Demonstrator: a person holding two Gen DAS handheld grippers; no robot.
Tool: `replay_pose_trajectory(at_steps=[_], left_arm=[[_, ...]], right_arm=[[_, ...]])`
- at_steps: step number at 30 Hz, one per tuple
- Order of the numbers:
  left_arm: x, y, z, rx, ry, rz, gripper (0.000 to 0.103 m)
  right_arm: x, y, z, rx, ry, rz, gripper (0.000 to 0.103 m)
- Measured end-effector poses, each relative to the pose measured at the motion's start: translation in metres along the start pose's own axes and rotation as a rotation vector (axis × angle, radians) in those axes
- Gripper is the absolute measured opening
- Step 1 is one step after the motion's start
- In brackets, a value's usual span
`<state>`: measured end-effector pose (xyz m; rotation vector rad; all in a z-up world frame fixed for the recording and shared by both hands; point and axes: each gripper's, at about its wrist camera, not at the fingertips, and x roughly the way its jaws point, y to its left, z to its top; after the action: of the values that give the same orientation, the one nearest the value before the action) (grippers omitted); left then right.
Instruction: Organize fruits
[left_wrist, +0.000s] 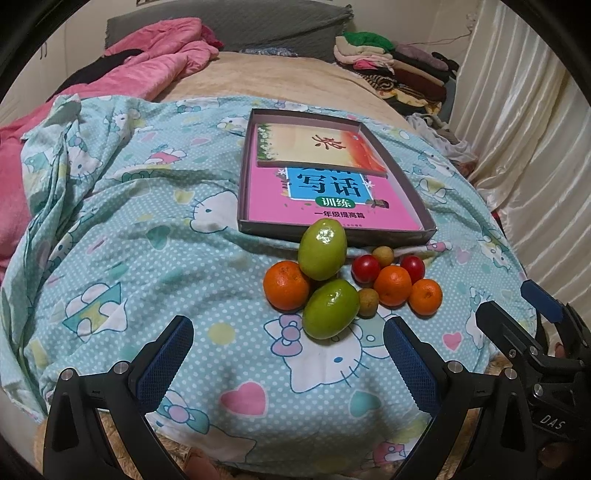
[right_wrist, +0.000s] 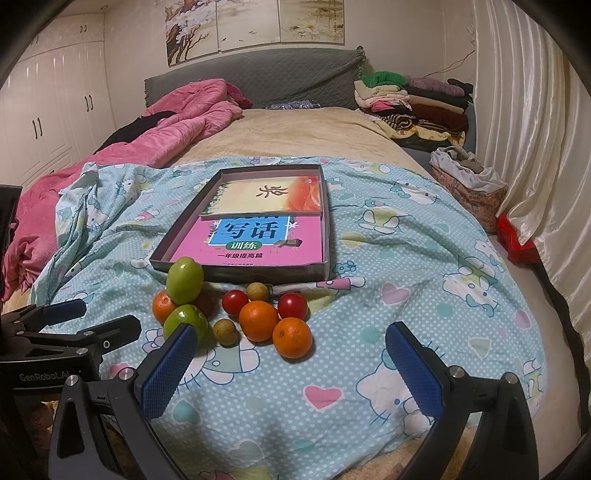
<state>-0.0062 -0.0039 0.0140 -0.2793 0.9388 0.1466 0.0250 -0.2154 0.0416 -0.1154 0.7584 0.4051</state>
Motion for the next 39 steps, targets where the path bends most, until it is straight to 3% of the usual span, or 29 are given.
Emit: replay_pose_trajectory(at_steps=[30,39], left_arm=[[0.006,0.001,0.0,-0.006,0.022,-0.012,0.102],[0.015,0.001,-0.003,-0.01,0.059,-0.049,0.102]], right_arm=[[0.007,-0.003,-0.002,0.01,0.016,0.002,0.103],[0.02,-0.004,0.0,0.02,0.072,-0.008,0.103]])
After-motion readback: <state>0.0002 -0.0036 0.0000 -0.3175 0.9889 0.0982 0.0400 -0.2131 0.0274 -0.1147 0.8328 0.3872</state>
